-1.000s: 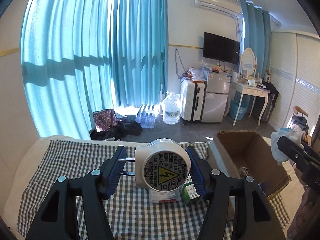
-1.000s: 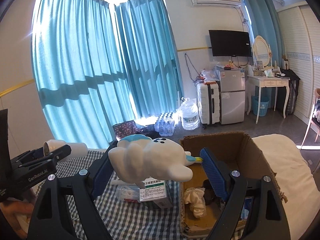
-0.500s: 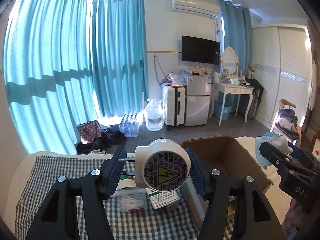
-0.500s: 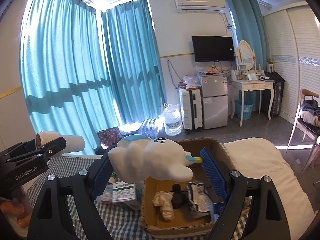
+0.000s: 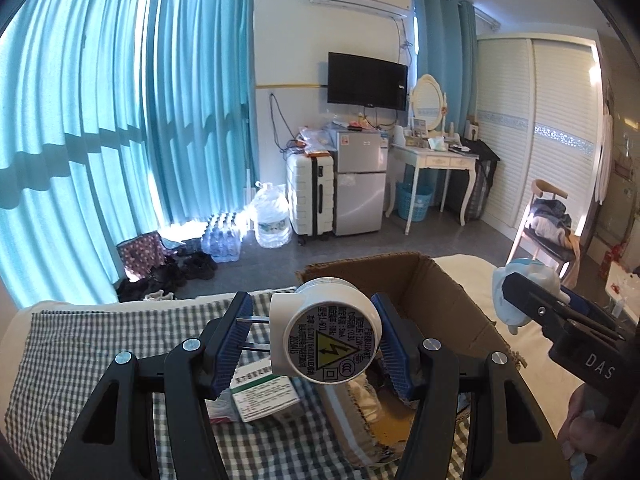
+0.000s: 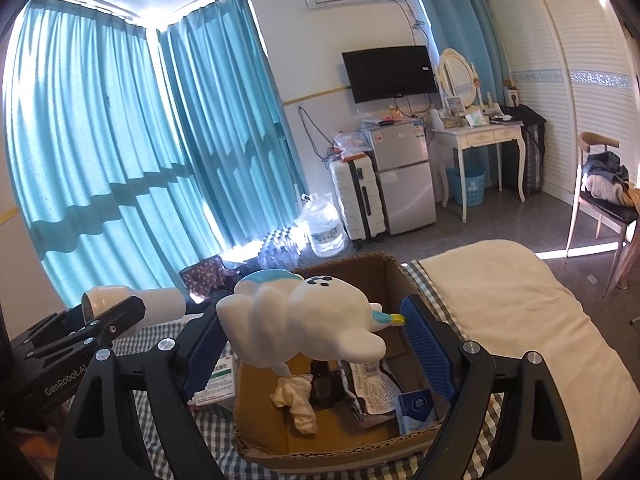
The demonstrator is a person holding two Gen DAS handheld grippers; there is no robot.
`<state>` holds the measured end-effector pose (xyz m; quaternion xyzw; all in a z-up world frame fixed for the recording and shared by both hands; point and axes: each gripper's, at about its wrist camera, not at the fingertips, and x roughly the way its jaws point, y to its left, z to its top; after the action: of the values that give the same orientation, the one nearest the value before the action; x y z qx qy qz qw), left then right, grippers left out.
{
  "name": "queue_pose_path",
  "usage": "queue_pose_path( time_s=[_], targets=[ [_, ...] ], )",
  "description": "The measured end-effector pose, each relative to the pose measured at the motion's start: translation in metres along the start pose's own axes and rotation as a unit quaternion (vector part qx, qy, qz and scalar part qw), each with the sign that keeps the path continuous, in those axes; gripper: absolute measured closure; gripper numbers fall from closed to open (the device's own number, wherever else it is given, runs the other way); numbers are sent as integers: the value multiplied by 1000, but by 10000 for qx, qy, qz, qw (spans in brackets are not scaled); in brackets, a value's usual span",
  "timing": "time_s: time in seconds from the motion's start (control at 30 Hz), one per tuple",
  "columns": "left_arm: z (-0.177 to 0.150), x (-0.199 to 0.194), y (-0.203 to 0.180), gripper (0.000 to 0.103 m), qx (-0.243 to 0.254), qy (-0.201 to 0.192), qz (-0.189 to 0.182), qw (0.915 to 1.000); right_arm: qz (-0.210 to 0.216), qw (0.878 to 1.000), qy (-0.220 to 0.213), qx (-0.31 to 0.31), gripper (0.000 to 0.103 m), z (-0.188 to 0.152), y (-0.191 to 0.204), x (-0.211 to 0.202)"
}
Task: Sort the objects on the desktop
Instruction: 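Lift both held items and carry them over the cardboard box, then open the left gripper to drop the plug adapter while the right drops the plush toy into the box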
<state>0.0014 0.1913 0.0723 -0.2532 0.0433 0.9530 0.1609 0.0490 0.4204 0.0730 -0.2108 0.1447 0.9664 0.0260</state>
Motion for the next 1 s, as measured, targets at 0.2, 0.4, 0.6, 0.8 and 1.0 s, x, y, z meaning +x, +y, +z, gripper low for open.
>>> queue_pose_path(
  time_s=[0.2, 0.4, 0.6, 0.8, 1.0],
  targets=[
    [-3, 37, -21, 41, 27, 226, -225, 9995, -118, 9984, 457, 326, 19, -11, -21, 32],
    [-9, 77, -40, 41, -2, 510, -434, 9978, -516, 9943, 913, 203, 19, -22, -31, 52],
    [-21, 120, -50, 41, -98, 867, -577, 9945, -757, 9868, 1429, 16, 19, -37, -38, 82],
    [-34, 151, -51, 41, -172, 1136, -588, 9916, -782, 9810, 1775, -26, 19, -48, -47, 104],
    [-40, 161, -52, 41, -152, 1270, -589, 9900, -913, 9738, 2083, 7, 18, -56, -56, 116]
  ],
)
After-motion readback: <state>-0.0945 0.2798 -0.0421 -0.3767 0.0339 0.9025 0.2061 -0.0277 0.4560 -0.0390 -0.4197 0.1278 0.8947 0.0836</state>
